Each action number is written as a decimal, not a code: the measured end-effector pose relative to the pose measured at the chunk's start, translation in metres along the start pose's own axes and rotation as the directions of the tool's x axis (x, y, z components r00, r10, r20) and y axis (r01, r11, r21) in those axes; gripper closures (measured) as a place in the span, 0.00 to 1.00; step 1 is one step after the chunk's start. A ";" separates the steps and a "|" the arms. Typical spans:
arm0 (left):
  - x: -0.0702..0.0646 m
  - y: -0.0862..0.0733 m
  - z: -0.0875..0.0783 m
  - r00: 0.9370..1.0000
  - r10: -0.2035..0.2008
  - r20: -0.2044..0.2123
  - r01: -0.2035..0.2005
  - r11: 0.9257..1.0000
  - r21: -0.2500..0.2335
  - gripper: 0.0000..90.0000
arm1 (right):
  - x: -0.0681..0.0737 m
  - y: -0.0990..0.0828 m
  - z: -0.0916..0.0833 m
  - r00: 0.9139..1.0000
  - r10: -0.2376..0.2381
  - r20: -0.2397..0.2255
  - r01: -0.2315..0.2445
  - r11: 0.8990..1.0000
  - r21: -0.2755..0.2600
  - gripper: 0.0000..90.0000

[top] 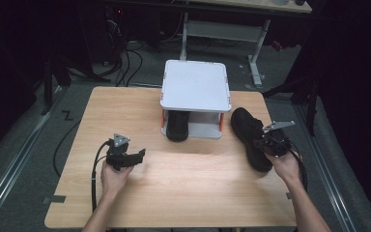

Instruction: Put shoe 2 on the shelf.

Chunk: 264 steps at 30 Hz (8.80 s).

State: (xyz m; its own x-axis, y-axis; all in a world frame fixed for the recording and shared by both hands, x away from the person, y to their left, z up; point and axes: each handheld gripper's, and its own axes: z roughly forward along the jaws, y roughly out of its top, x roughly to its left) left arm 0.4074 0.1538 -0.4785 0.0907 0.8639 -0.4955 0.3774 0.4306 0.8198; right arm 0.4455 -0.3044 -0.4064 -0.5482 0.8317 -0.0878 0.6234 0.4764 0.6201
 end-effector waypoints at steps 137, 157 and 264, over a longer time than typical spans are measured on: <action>-0.110 0.112 0.085 0.996 0.011 0.088 -0.007 0.999 -0.039 0.49 | 0.130 0.133 0.071 0.996 0.073 -0.043 -0.077 0.992 -0.099 0.52; -0.110 0.111 0.085 0.996 0.012 0.092 -0.008 0.999 -0.046 0.49 | 0.118 0.069 -0.009 0.998 0.033 -0.053 -0.045 0.967 -0.249 0.52; 0.053 -0.022 -0.019 0.981 0.051 -0.188 -0.059 0.998 -0.038 0.36 | 0.007 -0.085 0.052 0.954 0.271 0.129 -0.251 0.956 -0.152 0.42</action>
State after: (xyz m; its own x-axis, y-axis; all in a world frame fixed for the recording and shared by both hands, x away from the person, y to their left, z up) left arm 0.3869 0.1954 -0.5178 -0.0650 0.9184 -0.3902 0.3363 0.3884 0.8579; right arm 0.4173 -0.3240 -0.5005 -0.2824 0.9592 -0.0162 0.6485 0.2033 0.7335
